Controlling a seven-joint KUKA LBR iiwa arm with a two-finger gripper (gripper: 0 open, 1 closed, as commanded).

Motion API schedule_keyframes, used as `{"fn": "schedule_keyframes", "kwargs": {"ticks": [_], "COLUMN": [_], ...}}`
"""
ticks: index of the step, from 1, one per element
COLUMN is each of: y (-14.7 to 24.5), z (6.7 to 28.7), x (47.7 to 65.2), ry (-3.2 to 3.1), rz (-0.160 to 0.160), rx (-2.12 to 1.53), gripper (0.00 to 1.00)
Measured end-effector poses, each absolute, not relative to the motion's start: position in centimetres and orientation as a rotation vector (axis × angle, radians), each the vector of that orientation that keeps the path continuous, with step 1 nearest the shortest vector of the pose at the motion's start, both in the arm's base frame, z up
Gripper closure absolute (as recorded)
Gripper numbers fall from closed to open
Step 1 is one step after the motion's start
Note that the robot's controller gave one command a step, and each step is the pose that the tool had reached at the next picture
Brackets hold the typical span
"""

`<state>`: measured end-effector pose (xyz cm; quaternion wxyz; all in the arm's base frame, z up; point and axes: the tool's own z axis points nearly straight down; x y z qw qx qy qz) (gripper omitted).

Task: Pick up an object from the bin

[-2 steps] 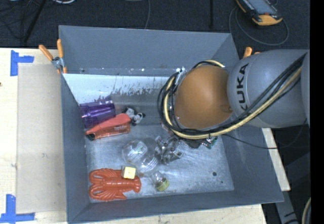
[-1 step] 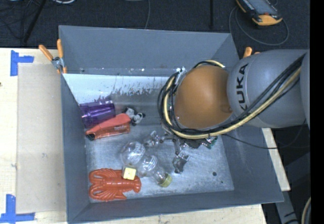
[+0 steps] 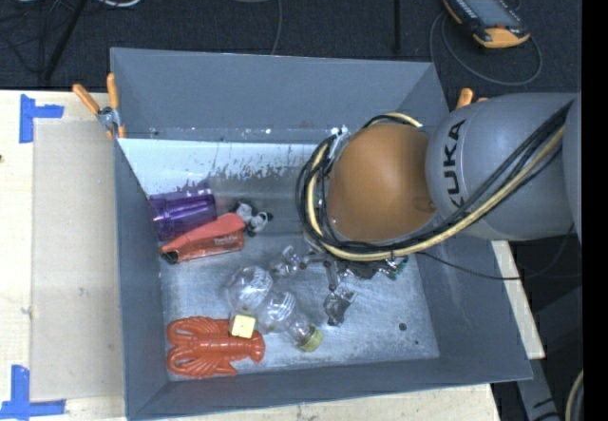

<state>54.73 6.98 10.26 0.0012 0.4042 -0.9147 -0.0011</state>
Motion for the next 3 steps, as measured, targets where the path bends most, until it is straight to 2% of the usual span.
{"fn": "schedule_keyframes", "kwargs": {"ticks": [1,2,3], "y": [9.2,12.2,12.3], "z": [12.4,9.5,9.5], "x": [51.0,48.6,48.6], "ry": [-2.829,-2.772,-2.772], "rz": [-0.001,0.01,0.008], "rx": [1.356,1.508,1.508], "gripper": [0.0,1.0,1.0]}}
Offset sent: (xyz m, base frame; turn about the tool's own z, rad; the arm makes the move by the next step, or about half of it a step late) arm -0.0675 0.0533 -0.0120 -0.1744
